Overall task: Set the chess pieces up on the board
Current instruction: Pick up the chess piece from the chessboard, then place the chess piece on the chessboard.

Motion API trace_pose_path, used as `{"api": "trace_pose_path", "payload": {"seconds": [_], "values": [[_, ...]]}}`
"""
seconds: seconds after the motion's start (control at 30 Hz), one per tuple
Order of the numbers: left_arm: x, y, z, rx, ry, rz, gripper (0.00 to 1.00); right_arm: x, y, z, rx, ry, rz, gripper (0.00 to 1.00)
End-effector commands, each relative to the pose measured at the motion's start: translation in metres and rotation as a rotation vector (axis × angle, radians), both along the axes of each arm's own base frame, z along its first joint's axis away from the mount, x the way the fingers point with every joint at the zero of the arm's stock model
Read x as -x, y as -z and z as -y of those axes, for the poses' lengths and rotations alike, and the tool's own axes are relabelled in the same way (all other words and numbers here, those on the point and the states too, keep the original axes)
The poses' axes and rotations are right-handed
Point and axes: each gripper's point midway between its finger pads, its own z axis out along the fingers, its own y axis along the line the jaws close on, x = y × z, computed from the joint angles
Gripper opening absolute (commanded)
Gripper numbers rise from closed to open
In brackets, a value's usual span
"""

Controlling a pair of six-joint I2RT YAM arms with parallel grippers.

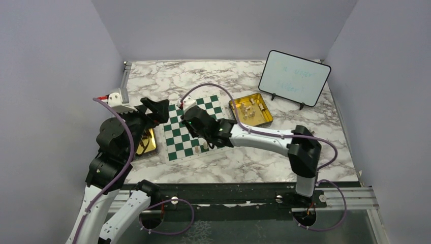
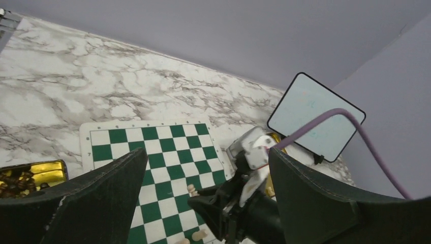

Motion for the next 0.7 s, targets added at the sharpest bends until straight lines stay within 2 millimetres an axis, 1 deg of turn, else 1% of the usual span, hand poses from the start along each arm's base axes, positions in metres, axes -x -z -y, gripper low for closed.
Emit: {"api": "trace_pose_path", "payload": {"seconds": [0.0, 0.07, 0.13, 0.17, 0.23, 0.3, 0.37, 0.43, 0.57, 0.67], "values": [[0.002, 0.002, 0.026, 0.115, 0.116, -0.014, 0.87, -0.019, -0.059, 0.03, -0.117, 0.084, 0.222, 0.15], [0.001, 0.013, 0.036, 0.132, 0.157, -0.049, 0.83, -0.014, -0.075, 0.045, -0.168, 0.077, 0.285, 0.14], [-0.002, 0.027, 0.046, 0.138, 0.196, -0.092, 0.8, -0.006, -0.09, 0.058, -0.205, 0.024, 0.368, 0.14], [-0.004, 0.035, 0.052, 0.138, 0.215, -0.12, 0.78, 0.0, -0.103, 0.064, -0.244, -0.011, 0.414, 0.14], [-0.007, 0.048, 0.067, 0.134, 0.284, -0.174, 0.72, 0.013, -0.113, 0.071, -0.283, -0.096, 0.492, 0.14], [-0.007, 0.059, 0.084, 0.123, 0.372, -0.225, 0.65, 0.026, -0.124, 0.078, -0.318, -0.165, 0.56, 0.15], [-0.007, 0.068, 0.1, 0.115, 0.455, -0.274, 0.58, 0.033, -0.127, 0.084, -0.32, -0.206, 0.608, 0.15], [-0.006, 0.073, 0.113, 0.114, 0.532, -0.312, 0.54, 0.035, -0.128, 0.086, -0.302, -0.228, 0.632, 0.15], [0.002, 0.078, 0.135, 0.119, 0.681, -0.359, 0.49, 0.039, -0.132, 0.087, -0.297, -0.252, 0.646, 0.14], [0.002, 0.083, 0.143, 0.118, 0.737, -0.379, 0.48, 0.039, -0.133, 0.085, -0.303, -0.257, 0.637, 0.14]]}}
